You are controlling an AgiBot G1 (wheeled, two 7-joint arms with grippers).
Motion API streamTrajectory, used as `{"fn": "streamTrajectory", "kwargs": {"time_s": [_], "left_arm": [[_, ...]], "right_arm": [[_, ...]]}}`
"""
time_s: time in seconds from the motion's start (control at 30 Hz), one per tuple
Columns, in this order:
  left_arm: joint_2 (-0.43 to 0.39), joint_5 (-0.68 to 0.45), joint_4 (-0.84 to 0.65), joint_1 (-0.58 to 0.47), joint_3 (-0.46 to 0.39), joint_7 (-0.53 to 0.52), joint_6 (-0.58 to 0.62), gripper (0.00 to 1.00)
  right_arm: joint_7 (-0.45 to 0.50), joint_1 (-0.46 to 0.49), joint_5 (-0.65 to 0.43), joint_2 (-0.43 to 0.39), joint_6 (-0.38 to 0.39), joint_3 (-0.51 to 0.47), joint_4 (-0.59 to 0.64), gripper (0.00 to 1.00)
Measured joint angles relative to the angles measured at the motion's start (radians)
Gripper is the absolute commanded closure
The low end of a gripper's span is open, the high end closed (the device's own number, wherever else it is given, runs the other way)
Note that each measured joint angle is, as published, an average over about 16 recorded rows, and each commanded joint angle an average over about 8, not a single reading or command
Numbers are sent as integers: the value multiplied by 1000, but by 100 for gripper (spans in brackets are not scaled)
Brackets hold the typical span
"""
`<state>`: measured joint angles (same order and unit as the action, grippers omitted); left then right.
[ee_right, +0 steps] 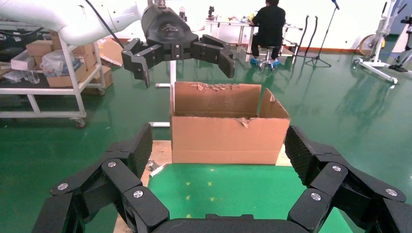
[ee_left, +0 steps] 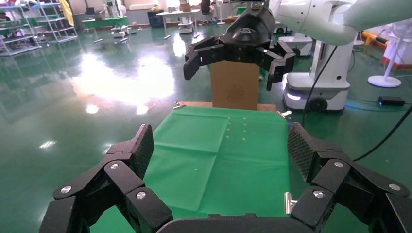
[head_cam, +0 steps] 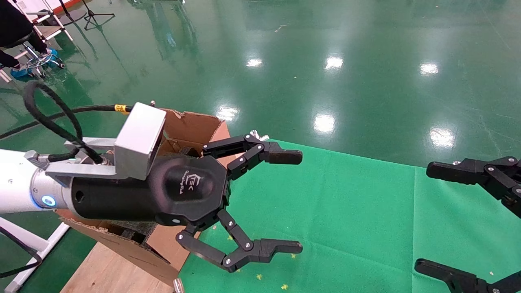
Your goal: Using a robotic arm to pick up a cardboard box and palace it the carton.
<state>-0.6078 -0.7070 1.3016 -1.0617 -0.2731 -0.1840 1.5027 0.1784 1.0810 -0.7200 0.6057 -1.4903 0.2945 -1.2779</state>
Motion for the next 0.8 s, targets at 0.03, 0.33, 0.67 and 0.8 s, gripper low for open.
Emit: {"fn": "streamTrajectory", "kwargs": {"time_s": [0.03, 0.33, 0.67, 0.8], "left_arm": [[0, -2, -2, -1, -1, 0, -1, 0], [-2, -15, -11, -8, -4, -2, -5, 0], [-3, -21, -16, -12, -6, -3, -7, 0], [-3, -23, -18, -12, -6, -4, -7, 0]], "right_arm": [[0, 0, 0, 0, 0, 0, 0, 0], [0, 0, 0, 0, 0, 0, 0, 0], [0, 0, 0, 0, 0, 0, 0, 0], [0, 0, 0, 0, 0, 0, 0, 0]]}}
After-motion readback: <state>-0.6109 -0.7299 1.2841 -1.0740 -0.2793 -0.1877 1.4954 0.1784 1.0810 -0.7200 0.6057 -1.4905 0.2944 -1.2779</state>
